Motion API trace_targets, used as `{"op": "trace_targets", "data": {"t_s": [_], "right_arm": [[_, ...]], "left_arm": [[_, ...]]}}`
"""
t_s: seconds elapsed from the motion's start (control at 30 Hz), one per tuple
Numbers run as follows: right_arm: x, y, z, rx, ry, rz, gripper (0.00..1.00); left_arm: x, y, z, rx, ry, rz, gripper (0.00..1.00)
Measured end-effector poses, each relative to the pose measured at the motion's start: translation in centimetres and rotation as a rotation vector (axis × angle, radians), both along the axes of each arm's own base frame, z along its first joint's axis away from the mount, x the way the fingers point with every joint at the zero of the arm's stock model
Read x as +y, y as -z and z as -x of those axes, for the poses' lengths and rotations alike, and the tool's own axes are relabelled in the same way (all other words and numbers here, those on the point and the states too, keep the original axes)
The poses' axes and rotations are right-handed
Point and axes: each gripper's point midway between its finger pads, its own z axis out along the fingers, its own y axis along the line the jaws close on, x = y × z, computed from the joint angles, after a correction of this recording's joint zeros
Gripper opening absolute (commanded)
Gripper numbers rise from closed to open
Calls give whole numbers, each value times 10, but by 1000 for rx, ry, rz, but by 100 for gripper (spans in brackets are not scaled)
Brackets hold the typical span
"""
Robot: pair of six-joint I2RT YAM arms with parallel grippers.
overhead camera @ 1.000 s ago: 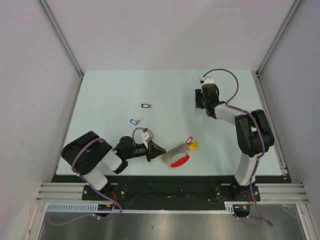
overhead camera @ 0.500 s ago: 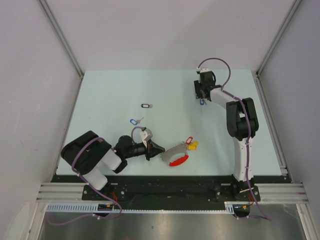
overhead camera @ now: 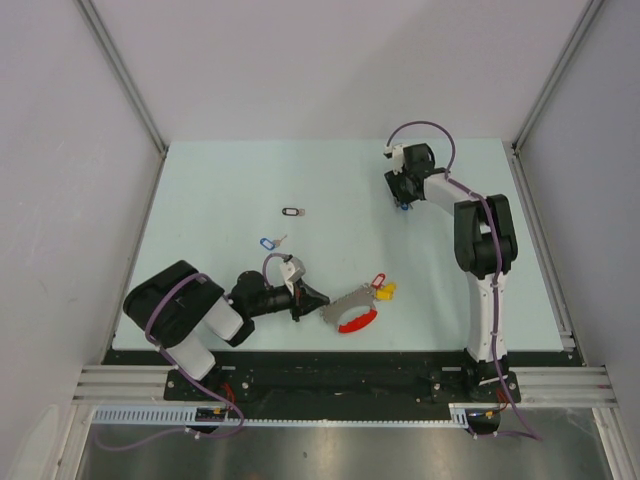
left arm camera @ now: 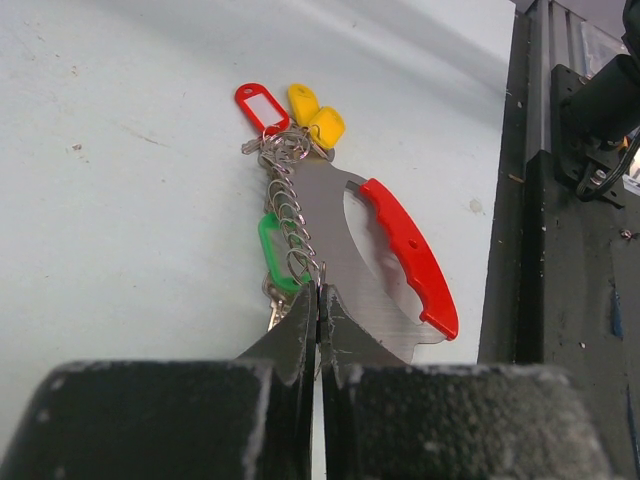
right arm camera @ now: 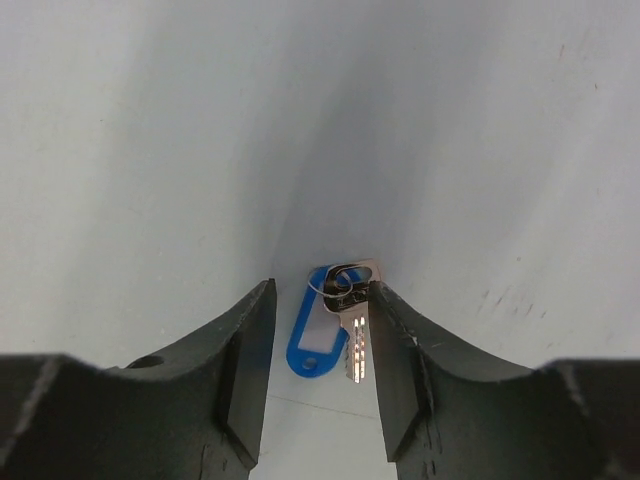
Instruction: Put the keys on the keyring
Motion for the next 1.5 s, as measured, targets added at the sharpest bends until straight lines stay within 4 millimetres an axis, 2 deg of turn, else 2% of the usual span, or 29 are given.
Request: {"op": "trace_targets", "data": {"t_s": [0.2,0.3,0.53,0.63,0.9,1.03,1.13,1.3,1.43,1.5], "right_arm": [[-3,1,-1,8,-90,13,32],[-4,-1,-4,4,-118,10,20],[-2,-2,-3,9,-124,1,18],[-5,-2,6,26,-94,-12,18],[-8,0,68,152,38,-60,19],[10,4,107,217,80,-85,20],[31,5,141,257,80,-95,20],[71,10,213,322,34,-94,25],[82,9,255,345,3,-81,32],[79,6,260,330,4,-65,35]], "left_arm": [[0,0,0,4,2,2,0],[0,1,1,8,2,1,0],[1,4,1,17,1,-5,0],[1,3,0,16,-1,-5,0],[4,3,-4,16,-16,-4,0],[6,3,-4,15,-26,-5,0],[9,1,-2,9,-33,-2,0],[15,-6,-2,-11,-53,10,0],[18,-6,-6,-15,-74,10,0],[19,-6,-7,-15,-80,10,0]]}}
